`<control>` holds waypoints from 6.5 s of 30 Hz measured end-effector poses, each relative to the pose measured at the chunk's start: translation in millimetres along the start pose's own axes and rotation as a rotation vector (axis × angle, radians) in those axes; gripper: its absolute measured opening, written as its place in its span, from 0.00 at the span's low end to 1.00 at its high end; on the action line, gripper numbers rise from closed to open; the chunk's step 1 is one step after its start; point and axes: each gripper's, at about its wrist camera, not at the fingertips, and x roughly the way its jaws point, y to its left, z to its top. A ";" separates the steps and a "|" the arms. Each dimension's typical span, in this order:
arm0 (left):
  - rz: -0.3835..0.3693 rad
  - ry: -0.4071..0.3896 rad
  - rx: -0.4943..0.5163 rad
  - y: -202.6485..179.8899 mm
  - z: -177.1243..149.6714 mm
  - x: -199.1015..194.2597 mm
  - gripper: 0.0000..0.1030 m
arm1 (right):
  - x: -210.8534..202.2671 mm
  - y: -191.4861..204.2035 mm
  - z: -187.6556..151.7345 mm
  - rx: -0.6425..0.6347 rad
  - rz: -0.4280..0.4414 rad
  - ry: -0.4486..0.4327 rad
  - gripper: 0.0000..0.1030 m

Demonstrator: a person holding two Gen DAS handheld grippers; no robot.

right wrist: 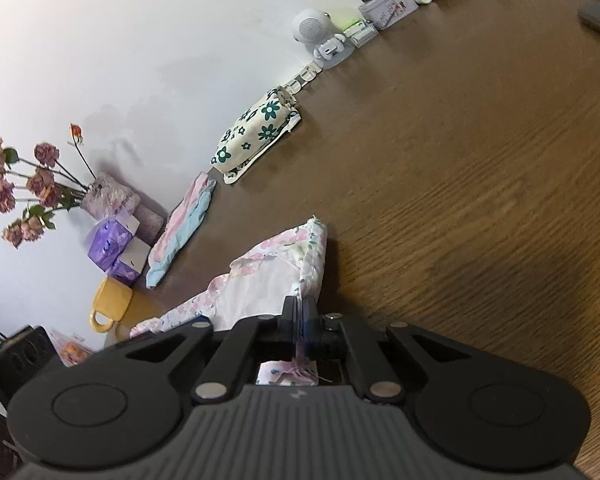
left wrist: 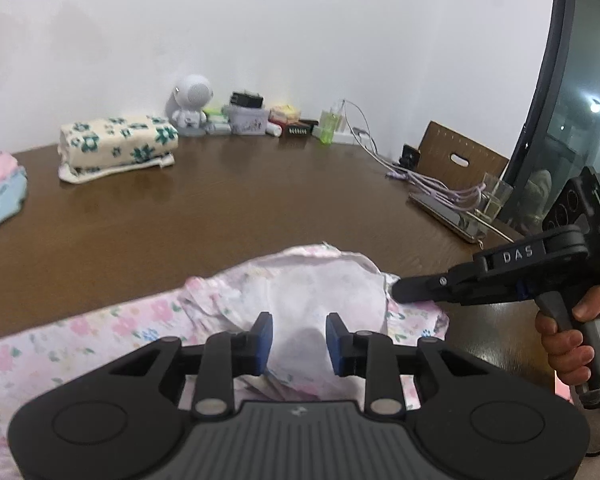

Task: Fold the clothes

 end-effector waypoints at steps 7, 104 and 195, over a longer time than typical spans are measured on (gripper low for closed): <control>0.045 0.029 0.070 4.0 1.0 -4.3 0.24 | -5.3 9.7 5.4 -0.045 0.000 -0.006 0.02; 0.127 -0.098 -0.162 58.4 -26.9 -84.5 0.47 | 19.6 163.6 -43.3 -0.606 -0.028 0.099 0.15; 0.165 -0.011 -0.454 19.1 -18.5 -42.8 0.47 | 56.7 58.5 -20.7 -0.221 0.134 0.063 0.30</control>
